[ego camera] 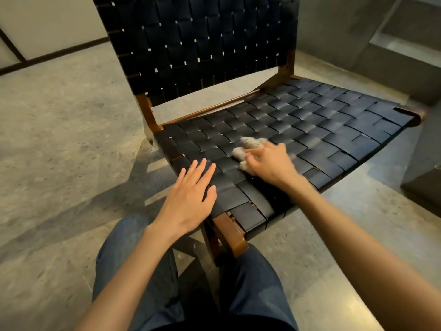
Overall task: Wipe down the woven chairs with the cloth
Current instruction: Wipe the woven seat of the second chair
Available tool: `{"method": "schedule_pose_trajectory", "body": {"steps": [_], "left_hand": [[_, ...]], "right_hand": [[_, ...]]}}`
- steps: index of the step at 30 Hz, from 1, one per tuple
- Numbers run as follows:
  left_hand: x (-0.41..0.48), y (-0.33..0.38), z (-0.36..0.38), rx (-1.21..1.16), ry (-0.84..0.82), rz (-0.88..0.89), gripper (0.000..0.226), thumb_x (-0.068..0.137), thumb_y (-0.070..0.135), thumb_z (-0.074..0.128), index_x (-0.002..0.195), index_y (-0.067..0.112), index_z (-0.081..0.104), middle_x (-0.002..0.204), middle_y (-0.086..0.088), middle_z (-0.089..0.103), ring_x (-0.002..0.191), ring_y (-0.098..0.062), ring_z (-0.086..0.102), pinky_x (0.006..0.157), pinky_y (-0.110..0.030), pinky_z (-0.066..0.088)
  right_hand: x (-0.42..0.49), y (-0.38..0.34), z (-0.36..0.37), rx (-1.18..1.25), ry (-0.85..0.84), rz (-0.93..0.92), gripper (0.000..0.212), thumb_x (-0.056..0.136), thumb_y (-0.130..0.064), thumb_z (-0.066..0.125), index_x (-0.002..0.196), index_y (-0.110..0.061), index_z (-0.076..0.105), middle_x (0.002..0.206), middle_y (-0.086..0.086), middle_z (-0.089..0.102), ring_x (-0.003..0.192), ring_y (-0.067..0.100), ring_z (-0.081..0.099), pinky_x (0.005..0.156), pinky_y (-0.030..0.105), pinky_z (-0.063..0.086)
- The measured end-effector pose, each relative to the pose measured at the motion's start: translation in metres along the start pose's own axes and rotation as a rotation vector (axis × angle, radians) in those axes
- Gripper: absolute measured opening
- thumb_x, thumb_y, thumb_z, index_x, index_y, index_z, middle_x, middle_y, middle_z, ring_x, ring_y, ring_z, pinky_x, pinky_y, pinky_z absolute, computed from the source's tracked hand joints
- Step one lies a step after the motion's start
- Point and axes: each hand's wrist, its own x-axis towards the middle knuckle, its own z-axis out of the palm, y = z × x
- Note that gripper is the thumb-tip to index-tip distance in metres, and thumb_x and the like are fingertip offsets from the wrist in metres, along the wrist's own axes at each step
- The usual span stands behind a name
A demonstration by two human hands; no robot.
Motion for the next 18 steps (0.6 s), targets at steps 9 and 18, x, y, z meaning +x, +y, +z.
{"method": "schedule_pose_trajectory", "body": {"steps": [9,18], "left_hand": [[-0.034,0.009,0.004,-0.088,0.041,-0.020,0.054,0.096,0.051,0.013,0.146,0.036,0.002,0.156,0.015,-0.006,0.141,0.003,-0.016,0.110,-0.019,-0.014],[-0.028,0.036,0.008,-0.029,-0.009,0.038,0.051,0.101,0.035,0.025,0.151,0.027,0.012,0.159,0.006,0.004,0.144,-0.007,-0.010,0.111,-0.024,-0.014]], "right_hand": [[-0.088,-0.033,0.001,0.051,0.206,-0.174,0.034,0.093,-0.041,0.043,0.120,-0.038,0.063,0.101,-0.002,0.056,0.089,0.019,0.038,0.066,0.031,0.034],[-0.042,0.067,-0.032,-0.116,0.289,0.144,0.033,0.094,-0.038,0.046,0.119,-0.031,0.066,0.120,0.007,0.058,0.104,0.034,0.041,0.085,0.039,0.038]]}}
